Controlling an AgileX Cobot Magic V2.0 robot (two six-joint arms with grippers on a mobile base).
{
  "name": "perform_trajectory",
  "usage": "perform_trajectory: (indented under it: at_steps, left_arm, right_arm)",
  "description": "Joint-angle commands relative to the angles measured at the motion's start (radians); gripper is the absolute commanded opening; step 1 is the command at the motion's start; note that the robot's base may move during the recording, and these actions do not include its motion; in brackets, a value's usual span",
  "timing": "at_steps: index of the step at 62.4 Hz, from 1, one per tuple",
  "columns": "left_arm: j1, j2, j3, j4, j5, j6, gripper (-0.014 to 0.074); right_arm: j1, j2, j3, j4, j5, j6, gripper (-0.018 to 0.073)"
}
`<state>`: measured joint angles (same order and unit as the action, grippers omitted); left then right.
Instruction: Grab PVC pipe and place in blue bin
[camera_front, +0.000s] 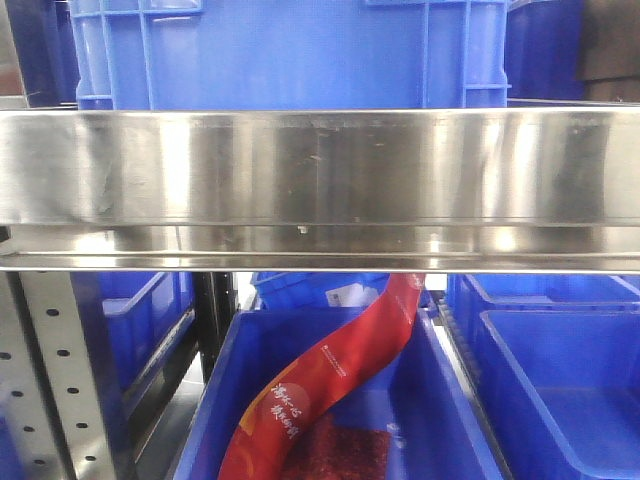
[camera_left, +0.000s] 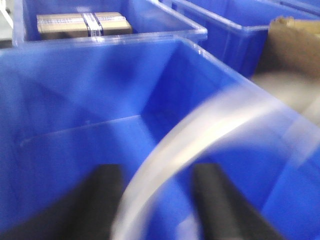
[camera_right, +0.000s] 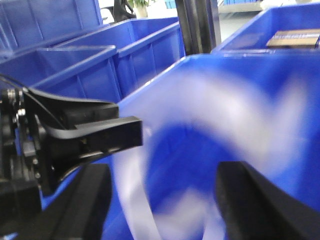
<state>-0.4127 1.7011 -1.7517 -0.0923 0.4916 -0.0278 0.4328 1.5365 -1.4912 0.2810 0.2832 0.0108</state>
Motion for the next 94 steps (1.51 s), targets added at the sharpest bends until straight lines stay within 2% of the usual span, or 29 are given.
perform_trajectory:
  at_steps: [1,8,16,25,30,37,41,44,50,62,72,79,89,94]
  left_arm:
    - [-0.005,-0.007,-0.013,-0.022,-0.002,-0.002,0.0388]
    - [-0.005,-0.016,-0.017,-0.077,0.0,-0.002,0.0387]
    - [-0.005,-0.046,-0.033,-0.082,0.02,-0.002,0.0352]
    - [-0.005,-0.113,-0.06,-0.084,0.131,-0.002,0.0286]
    - [-0.005,-0.167,-0.062,-0.115,0.163,-0.002,0.0192]
    - [-0.003,-0.224,-0.062,-0.09,0.165,-0.002,0.0]
    - [-0.003,-0.245,-0.062,-0.056,0.174,-0.002,-0.0112]
    - [-0.003,-0.256,-0.062,-0.03,0.193,-0.002,-0.0111]
    - [-0.003,-0.265,-0.062,-0.032,0.265,-0.002,-0.0111]
    - [-0.003,-0.271,-0.044,-0.157,0.326,-0.002,-0.0111]
    - [-0.013,-0.312,0.043,-0.158,0.274,-0.002,-0.0111]
    - [-0.013,-0.382,0.164,-0.158,0.186,0.001,-0.0111]
    - [-0.013,-0.524,0.406,-0.156,-0.045,0.076,-0.0111]
    - [-0.013,-0.59,0.533,-0.149,-0.175,0.083,-0.0111]
  right_arm:
    - [0.0,-0.007,-0.012,0.004,0.007,-0.005,0.0358]
    - [0.0,-0.016,-0.012,0.004,0.012,-0.005,0.0334]
    - [0.0,-0.064,-0.014,0.004,0.016,-0.005,0.0286]
    - [0.0,-0.142,-0.014,0.004,0.017,-0.005,0.0155]
    - [0.0,-0.182,-0.014,0.004,0.017,-0.005,0.0045]
    - [0.0,-0.226,-0.014,0.004,0.018,-0.005,-0.0161]
    - [0.0,-0.236,-0.014,0.004,0.018,-0.005,-0.0167]
    - [0.0,-0.242,-0.014,0.004,0.028,-0.005,-0.0167]
    - [-0.002,-0.245,-0.014,0.004,0.083,-0.005,-0.0167]
    - [-0.002,-0.245,-0.014,0.004,0.198,-0.005,-0.0167]
    - [-0.002,-0.263,-0.014,0.004,0.223,-0.005,-0.0167]
    - [-0.002,-0.29,0.003,0.004,0.255,-0.005,-0.0167]
    - [-0.002,-0.356,0.142,-0.071,0.062,-0.005,-0.0167]
    - [-0.002,-0.386,0.239,-0.125,-0.023,-0.005,-0.0167]
